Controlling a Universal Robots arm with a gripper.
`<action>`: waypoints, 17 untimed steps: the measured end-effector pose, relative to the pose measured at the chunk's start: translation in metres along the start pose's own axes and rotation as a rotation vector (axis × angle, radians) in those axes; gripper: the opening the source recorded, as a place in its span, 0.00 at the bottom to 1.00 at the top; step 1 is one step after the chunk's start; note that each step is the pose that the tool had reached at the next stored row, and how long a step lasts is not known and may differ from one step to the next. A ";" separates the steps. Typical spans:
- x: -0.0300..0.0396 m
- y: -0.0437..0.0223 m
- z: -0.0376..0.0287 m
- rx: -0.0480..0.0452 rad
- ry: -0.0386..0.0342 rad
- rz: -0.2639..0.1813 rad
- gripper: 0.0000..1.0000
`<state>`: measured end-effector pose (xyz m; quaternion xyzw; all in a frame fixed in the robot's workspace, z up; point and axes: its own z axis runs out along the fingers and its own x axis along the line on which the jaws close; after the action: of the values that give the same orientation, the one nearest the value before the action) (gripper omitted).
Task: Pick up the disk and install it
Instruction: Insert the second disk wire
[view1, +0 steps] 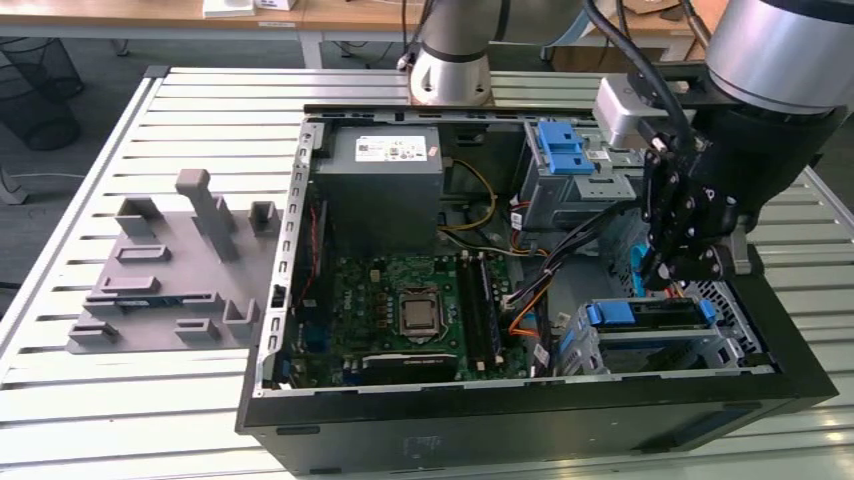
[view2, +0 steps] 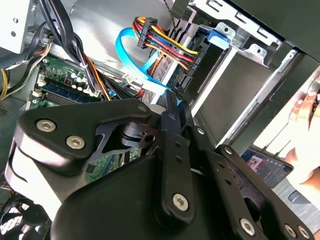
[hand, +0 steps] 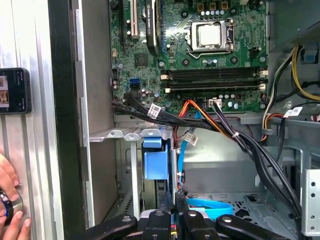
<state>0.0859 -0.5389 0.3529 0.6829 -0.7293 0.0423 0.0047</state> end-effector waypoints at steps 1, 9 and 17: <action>0.0003 0.0000 0.0019 0.0000 -0.0003 0.000 0.16; 0.0008 -0.0064 0.0071 -0.0048 -0.0016 0.000 0.16; 0.0098 -0.0067 0.0130 -0.0072 -0.0333 0.001 0.16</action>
<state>0.0925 -0.5500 0.3409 0.6830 -0.7299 0.0283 -0.0050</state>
